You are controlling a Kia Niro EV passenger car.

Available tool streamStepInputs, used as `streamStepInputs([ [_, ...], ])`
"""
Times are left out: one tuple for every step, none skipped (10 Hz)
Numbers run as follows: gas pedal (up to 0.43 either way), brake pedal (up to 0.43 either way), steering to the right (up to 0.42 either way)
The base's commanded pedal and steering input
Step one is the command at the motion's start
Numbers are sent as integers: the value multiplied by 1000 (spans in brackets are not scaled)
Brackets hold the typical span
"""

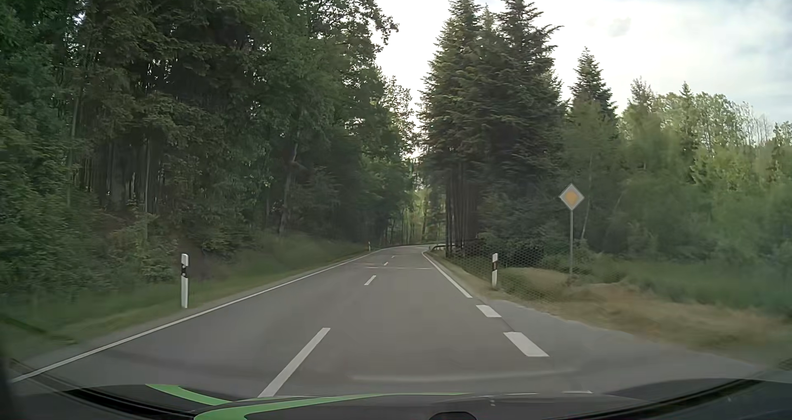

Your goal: Follow the waypoints while adhering to traffic rules and regulations

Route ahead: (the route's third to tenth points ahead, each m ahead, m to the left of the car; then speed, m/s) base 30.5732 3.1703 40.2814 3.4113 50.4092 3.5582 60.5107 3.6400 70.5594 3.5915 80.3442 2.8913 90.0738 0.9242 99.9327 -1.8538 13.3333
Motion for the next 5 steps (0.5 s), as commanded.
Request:
streamStepInputs([
  [331,0,-8],
  [331,0,-7],
  [299,0,-7],
  [248,0,-7],
  [248,0,-6],
])
